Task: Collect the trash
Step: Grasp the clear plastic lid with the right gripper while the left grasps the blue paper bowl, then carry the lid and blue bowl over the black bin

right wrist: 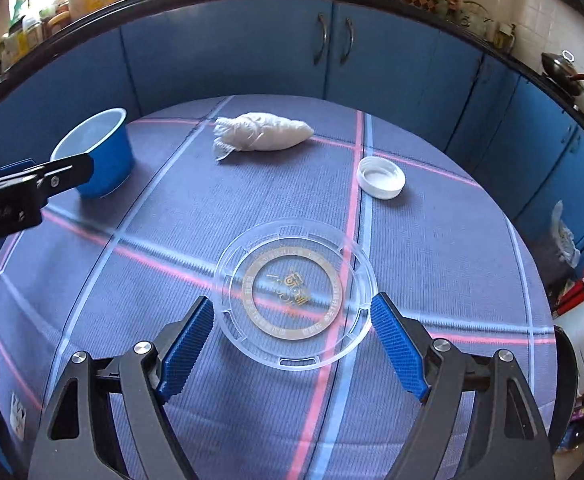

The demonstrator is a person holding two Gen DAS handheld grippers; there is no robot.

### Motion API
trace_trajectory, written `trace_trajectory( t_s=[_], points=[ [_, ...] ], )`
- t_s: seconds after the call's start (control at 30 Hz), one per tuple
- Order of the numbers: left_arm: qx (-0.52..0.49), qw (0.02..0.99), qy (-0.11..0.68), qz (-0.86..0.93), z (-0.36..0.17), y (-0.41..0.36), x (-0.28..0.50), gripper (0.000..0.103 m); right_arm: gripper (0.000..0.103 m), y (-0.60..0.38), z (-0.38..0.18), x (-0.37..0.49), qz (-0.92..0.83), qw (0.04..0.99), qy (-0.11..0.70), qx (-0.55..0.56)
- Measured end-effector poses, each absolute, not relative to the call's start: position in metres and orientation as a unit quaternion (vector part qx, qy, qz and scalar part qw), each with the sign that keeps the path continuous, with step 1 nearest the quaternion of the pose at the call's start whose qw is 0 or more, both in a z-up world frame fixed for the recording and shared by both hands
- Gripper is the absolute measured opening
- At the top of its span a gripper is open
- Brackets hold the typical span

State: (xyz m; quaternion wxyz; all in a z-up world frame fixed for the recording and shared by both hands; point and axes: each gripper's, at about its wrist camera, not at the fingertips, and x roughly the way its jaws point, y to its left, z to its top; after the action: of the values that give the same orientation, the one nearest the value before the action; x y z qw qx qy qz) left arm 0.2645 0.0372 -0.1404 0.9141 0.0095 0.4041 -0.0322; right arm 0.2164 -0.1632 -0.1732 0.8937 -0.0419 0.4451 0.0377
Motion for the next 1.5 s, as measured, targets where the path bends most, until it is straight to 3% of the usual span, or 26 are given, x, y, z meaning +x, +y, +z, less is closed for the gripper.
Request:
trace_trajectory(
  t_s=[0.53, 0.63, 0.7, 0.73, 0.8, 0.83, 0.93, 1.5],
  points=[
    [0.023, 0.912, 0.409, -0.018, -0.161, 0.037, 0.306, 0.099, 0.079, -0.193, -0.174, 0.261, -0.035, 0.901, 0.432, -0.010],
    [0.025, 0.913, 0.406, -0.018, -0.162, 0.037, 0.305, 0.092, 0.079, -0.194, -0.174, 0.264, -0.039, 0.902, 0.429, -0.012],
    [0.028, 0.913, 0.406, -0.018, -0.163, 0.034, 0.308, 0.083, 0.071, -0.193, -0.175, 0.264, -0.039, 0.903, 0.428, -0.018],
    [0.031, 0.913, 0.406, -0.015, -0.164, 0.033, 0.307, 0.077, 0.050, -0.192, -0.175, 0.263, -0.038, 0.904, 0.425, -0.021],
    [0.031, 0.914, 0.404, -0.016, -0.164, 0.033, 0.305, 0.077, 0.036, -0.190, -0.177, 0.262, -0.031, 0.903, 0.429, -0.018],
    [0.030, 0.914, 0.404, -0.016, -0.163, 0.034, 0.305, 0.077, 0.018, -0.190, -0.176, 0.261, -0.023, 0.902, 0.430, -0.016],
    [0.029, 0.918, 0.396, -0.012, -0.161, 0.035, 0.299, 0.077, 0.005, -0.183, -0.174, 0.255, -0.017, 0.904, 0.426, -0.041],
    [0.033, 0.934, 0.354, -0.026, -0.116, 0.026, 0.241, 0.076, 0.003, -0.198, -0.116, 0.198, 0.029, 0.927, 0.374, -0.004]
  ],
)
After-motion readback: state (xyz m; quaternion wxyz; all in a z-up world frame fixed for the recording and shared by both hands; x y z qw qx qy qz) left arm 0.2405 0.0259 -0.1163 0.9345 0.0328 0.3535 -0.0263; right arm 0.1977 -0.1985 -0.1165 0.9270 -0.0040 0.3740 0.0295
